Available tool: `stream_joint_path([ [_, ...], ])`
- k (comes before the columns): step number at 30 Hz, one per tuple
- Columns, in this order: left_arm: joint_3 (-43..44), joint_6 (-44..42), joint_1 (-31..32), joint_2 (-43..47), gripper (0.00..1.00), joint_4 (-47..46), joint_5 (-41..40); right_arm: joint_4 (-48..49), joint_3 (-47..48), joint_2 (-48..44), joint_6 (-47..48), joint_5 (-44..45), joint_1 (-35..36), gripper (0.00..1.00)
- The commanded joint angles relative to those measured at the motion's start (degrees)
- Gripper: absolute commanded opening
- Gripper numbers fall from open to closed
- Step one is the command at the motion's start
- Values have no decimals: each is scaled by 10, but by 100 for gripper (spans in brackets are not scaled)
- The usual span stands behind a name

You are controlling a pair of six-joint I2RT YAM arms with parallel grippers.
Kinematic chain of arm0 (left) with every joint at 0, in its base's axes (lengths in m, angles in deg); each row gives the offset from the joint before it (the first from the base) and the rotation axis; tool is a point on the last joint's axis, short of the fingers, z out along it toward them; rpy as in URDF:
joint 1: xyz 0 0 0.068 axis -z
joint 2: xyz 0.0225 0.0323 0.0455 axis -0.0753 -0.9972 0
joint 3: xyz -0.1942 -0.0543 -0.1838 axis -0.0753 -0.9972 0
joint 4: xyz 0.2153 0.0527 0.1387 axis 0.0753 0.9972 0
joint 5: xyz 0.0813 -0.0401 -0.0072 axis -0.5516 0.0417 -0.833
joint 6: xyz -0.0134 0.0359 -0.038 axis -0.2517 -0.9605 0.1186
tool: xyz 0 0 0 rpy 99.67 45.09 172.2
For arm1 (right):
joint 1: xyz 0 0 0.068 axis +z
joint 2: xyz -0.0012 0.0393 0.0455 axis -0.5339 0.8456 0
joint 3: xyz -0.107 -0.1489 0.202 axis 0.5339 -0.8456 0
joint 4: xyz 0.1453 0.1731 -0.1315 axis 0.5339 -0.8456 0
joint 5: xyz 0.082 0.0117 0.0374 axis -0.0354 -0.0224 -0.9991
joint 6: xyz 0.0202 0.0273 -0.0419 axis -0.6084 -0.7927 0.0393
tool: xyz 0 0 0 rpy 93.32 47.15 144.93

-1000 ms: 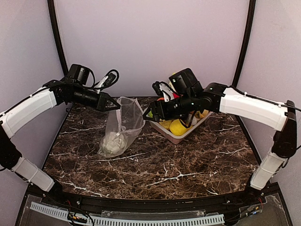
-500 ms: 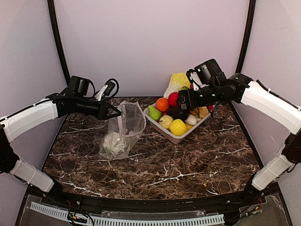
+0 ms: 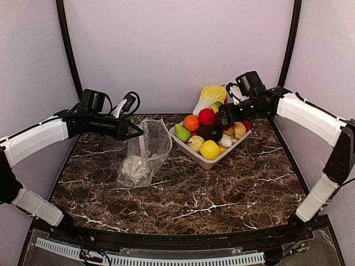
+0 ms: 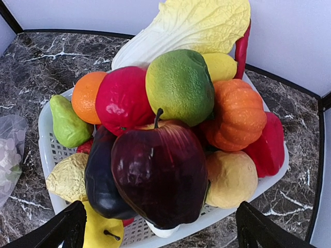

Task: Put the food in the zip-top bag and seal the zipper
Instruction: Pick up the fake fruit from the bin.

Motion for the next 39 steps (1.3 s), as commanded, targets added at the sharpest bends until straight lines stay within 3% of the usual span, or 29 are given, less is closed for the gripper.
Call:
stream_joint_path([
  [1, -8, 5, -1, 10, 1, -10, 6, 39, 7, 20, 36, -32, -9, 99],
  [12, -6, 5, -1, -4, 1, -4, 8, 43, 37, 69, 61, -40, -23, 97],
  [30, -3, 4, -1, -3, 1, 0, 9, 48, 44, 97, 63, -30, -27, 72],
  [39, -3, 3, -1, -3, 1, 1, 8, 45, 43, 79, 59, -36, -27, 67],
])
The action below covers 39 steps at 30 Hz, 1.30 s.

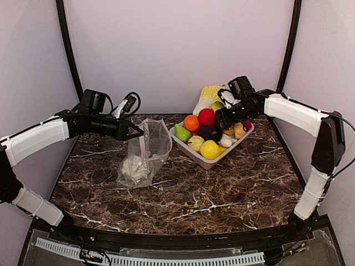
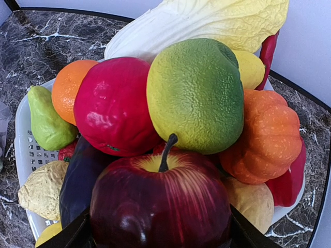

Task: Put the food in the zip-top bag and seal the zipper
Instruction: Pick up the fake fruit from the bin, then place the fake fruit in the zipper food storage bag.

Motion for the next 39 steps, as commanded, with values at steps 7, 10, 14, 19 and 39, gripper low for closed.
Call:
stream_joint_path([
  [7, -3, 1, -1, 3, 1, 2, 8, -26, 18, -69, -8, 8, 10, 65],
  [10, -4, 4, -1, 2, 1, 1, 12, -39, 13, -105, -21, 16, 27, 65],
  [14, -4, 6, -1, 2, 1, -1, 16, -39, 2, -144, -49, 12, 92, 64],
  [19, -4, 6, -1, 5, 1, -1, 17, 52, -40, -172, -88, -76, 198, 64],
  [39, -5, 5, -1, 11, 1, 0, 18, 252, -20, -10, -118, -109, 323, 59],
])
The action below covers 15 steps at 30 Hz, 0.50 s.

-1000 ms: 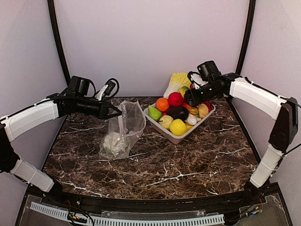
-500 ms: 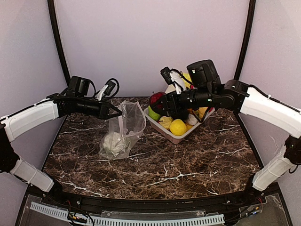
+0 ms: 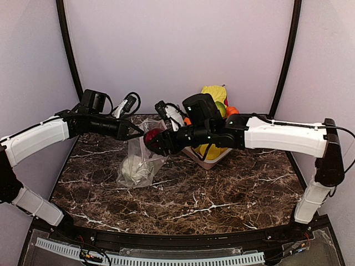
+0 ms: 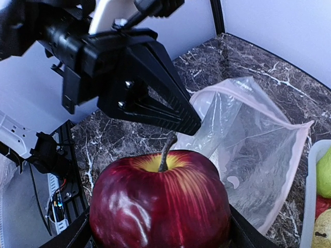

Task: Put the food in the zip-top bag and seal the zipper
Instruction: Place the fake fruit in the zipper food storage bag.

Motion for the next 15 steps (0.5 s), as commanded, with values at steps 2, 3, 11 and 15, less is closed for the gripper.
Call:
stream_joint_path([
  [2, -5, 0, -1, 11, 1, 0, 11, -2, 55, 34, 2, 56, 13, 59],
  [3, -5, 0, -1, 11, 1, -1, 11, -15, 66, 41, 3, 62, 13, 59],
  [11, -5, 0, -1, 12, 1, -2, 10, -113, 141, 88, -29, 125, 14, 59],
  [15, -6, 0, -1, 13, 1, -2, 8, -168, 177, 107, -43, 142, 14, 59],
])
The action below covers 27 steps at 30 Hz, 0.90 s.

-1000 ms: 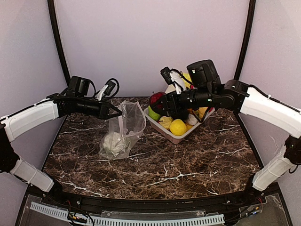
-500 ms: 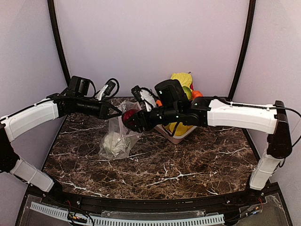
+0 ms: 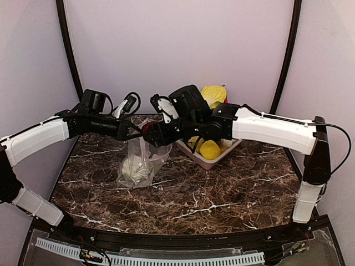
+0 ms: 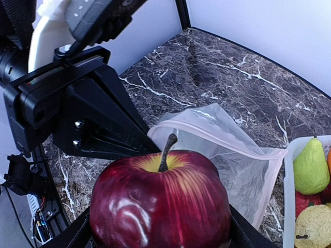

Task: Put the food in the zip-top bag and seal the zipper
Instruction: Place the fake fruit in the zipper food storage bag.

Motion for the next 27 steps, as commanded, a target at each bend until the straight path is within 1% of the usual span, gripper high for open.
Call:
stream_joint_path([
  [1, -6, 0, -1, 13, 1, -2, 5, -65, 40, 25, -25, 31, 5, 60],
  [4, -6, 0, -1, 13, 1, -2, 6, -67, 39, 28, -31, 11, 5, 61],
  [9, -6, 0, -1, 13, 1, -2, 5, -85, 36, 37, -47, 19, 5, 64],
  [18, -7, 1, -1, 12, 1, -3, 7, -82, 37, 32, -42, 25, 6, 76],
  [22, -7, 2, -1, 11, 1, -3, 8, -84, 37, 31, -41, 31, 6, 85],
  [27, -7, 1, -1, 11, 1, -3, 7, -87, 39, 19, -38, 53, 6, 87],
])
